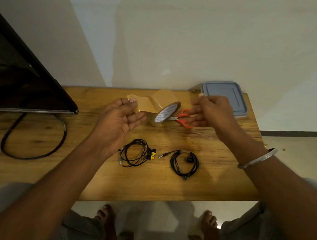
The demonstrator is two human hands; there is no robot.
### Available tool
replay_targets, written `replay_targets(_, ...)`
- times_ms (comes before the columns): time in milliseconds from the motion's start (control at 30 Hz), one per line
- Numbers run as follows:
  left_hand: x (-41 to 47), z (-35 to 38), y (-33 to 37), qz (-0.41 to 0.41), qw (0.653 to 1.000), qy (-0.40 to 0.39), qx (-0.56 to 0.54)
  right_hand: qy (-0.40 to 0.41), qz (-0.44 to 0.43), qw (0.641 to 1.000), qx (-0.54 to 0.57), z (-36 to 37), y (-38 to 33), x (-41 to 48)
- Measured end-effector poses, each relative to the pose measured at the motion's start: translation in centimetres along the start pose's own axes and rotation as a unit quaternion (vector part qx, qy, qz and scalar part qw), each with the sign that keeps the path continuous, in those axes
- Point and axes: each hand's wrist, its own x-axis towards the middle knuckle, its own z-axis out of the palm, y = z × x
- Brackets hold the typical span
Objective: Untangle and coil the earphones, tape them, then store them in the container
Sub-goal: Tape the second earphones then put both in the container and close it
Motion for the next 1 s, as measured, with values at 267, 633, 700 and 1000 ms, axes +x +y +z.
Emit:
replay_targets(267,0.6,-1.0,0.7,0.099,0.985,0.016,0.138,-0.032,-0.217,0.854,-0.471,2.3,4.4,0.9)
replay_targets(633,0.9,-1.6,0.9,0.082,0.993,-0.013,0.085,-0.018,-0.169,0.841,-0.514,1.8,5.0,1.7)
replay_targets(700,1.0,-1.7,1.0,0.066,0.995,-0.016,0.071,-0.015,-0.158,0.834,-0.529,1.8,4.8,1.6)
replay_targets(1000,1.2,-1.8,1.0,0.024,0.999,-0.015,0.033,-0.03,-0.085,0.855,-0.51,1.2,3.3,0.8)
